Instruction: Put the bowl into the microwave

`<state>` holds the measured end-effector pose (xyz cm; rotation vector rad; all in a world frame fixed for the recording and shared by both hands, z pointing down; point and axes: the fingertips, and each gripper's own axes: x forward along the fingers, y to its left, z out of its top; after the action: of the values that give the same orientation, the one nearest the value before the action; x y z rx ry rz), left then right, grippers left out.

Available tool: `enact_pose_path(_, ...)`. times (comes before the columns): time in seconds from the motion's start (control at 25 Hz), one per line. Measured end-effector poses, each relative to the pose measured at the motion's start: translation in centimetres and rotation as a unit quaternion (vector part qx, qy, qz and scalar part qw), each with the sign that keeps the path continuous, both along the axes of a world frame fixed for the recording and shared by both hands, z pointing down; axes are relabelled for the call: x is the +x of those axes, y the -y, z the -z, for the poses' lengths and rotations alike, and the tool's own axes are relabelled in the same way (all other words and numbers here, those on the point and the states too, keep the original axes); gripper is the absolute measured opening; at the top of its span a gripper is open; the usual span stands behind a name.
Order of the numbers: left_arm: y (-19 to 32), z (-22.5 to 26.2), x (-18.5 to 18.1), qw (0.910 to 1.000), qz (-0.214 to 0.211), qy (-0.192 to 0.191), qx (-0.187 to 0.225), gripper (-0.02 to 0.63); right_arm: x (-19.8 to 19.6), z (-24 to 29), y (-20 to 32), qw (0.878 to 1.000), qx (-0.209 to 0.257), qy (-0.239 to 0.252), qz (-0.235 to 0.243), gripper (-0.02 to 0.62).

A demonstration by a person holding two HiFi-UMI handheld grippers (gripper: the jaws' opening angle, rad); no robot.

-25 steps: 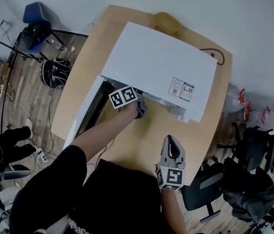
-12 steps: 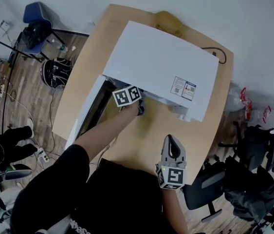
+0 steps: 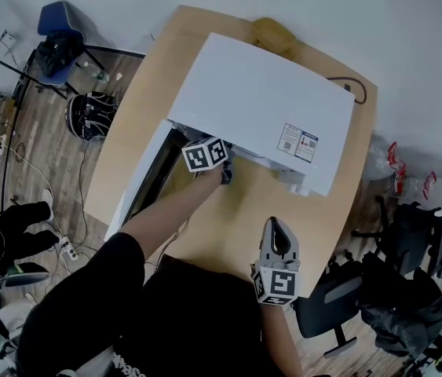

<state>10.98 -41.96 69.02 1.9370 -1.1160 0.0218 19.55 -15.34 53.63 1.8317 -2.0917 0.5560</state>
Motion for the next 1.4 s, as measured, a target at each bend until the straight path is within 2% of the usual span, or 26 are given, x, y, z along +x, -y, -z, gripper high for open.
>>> enact_pose_path(0.48, 0.3, -0.1, -0.8, 0.9976, -0.026, 0.043, 0.047, 0.354, -1.1, -0.2, 0.2, 1.0, -0.005, -0.005, 0.011, 0.06)
enact_pose_path(0.76, 0.0, 0.0, -1.4, 0.9969, -0.046, 0.031, 0.056, 0.357, -1.8, 0.5, 0.4, 1.0, 0.001, 0.001, 0.017, 0.06)
enact_pose_path(0.96, -0.3, 0.5, -2.9, 0.9976, -0.026, 0.022, 0.06, 0.357, -2.1, 0.7, 0.2, 1.0, 0.003, -0.001, 0.017, 0.06)
enact_pose_path(1.04, -0.9, 0.9, -3.3, 0.9971, -0.03, 0.019, 0.067, 0.357, -2.2, 0.7, 0.0, 1.0, 0.003, -0.001, 0.017, 0.06)
enact_pose_path(1.2, -2.6, 1.8, -3.2, 0.9929, -0.066, 0.036, 0.093, 0.357, -2.5, 0.6, -0.3, 1.0, 0.001, -0.001, 0.016, 0.06)
enact_pose_path(1.4, -4.9, 2.1, -2.4, 0.9785, -0.126, 0.088, 0.138, 0.357, -3.4, 1.2, -0.5, 1.0, 0.006, 0.007, 0.016, 0.06)
